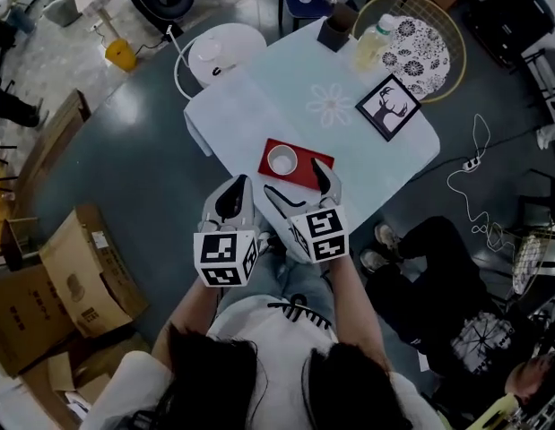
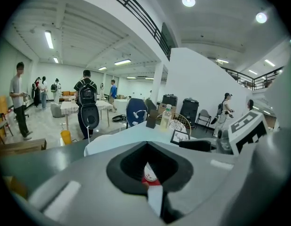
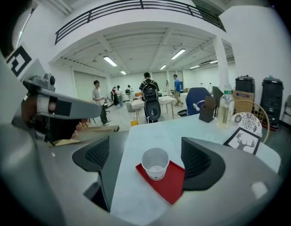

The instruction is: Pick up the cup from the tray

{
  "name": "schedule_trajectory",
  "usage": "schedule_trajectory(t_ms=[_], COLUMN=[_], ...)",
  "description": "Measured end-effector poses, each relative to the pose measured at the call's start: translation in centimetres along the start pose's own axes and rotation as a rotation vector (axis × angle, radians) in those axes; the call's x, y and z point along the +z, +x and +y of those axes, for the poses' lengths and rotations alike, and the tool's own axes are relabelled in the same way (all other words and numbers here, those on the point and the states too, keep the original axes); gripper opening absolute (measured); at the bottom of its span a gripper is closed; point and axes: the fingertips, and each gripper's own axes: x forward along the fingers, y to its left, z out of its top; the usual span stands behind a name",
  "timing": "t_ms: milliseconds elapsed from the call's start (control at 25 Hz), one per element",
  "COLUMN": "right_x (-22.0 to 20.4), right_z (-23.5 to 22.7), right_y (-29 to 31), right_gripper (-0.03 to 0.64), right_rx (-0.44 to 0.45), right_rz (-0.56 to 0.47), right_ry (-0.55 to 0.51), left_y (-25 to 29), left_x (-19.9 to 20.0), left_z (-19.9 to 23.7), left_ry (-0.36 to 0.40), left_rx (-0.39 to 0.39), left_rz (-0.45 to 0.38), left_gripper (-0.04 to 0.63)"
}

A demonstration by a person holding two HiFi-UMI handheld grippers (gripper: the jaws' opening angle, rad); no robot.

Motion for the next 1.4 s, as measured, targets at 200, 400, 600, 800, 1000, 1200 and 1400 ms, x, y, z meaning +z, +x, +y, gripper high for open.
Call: schedule_trajectory(t_ms=[200,400,600,800,1000,1200,1400], right_x=[-3.7,-4.8,-5.4,-5.9,-6.9,-7.0,-5.4], right_z=[-1.1,-1.4,-1.9,-1.0,-1.5,-2.2,-2.3], right_y=[3.9,7.1,9.0,10.2,10.4,10.0,9.2], right_gripper=[0.500,0.502,0.502,0.482,0.454,0.376,0.373], right_rx=[-0.007,0.019,0.004,0.037,0.000,-0.041,-0.060], right_rz=[0.107,0.150,0.166,0.186,0.232,0.222,0.176], right_ry=[0.025,-0.004,-0.022,0.018,-0.007,0.008,0.016], left_y=[2.1,4.2,5.3,5.3,4.7,4.4,4.4], left_x=[-1.8,-2.3,-3.3,-4.0,-4.1,-4.8,-4.4], left_z=[0.7,1.4,2.0,2.9,2.8,2.8,2.5], left_ry=[-0.007,0.003,0.004,-0.015,-0.030,-0.036,-0.018], left_rx=[0.012,0.020,0.018,0.031,0.015,0.004,-0.021], left_rz=[0.056,0.077,0.106,0.123,0.123,0.133,0.125], left_gripper=[0.001,0.001,0.001,0.001,0.001,0.001,0.001])
